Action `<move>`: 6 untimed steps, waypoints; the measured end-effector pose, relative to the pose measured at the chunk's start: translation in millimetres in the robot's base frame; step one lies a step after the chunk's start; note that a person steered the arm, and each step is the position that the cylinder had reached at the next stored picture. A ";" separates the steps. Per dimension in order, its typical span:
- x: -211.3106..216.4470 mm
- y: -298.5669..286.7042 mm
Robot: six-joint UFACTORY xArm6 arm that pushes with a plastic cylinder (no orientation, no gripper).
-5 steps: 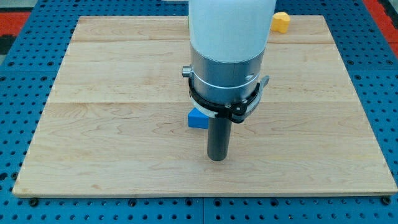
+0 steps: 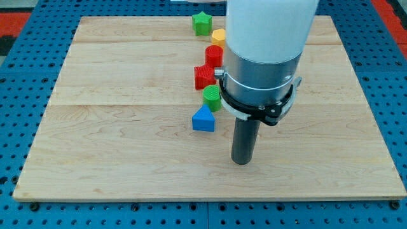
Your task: Move your arm to the bottom right
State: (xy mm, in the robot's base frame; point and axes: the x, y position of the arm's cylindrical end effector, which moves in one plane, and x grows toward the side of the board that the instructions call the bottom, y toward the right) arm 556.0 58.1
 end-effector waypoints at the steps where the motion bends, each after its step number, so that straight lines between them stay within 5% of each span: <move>1: 0.0 9.6; 6: 0.0 41.3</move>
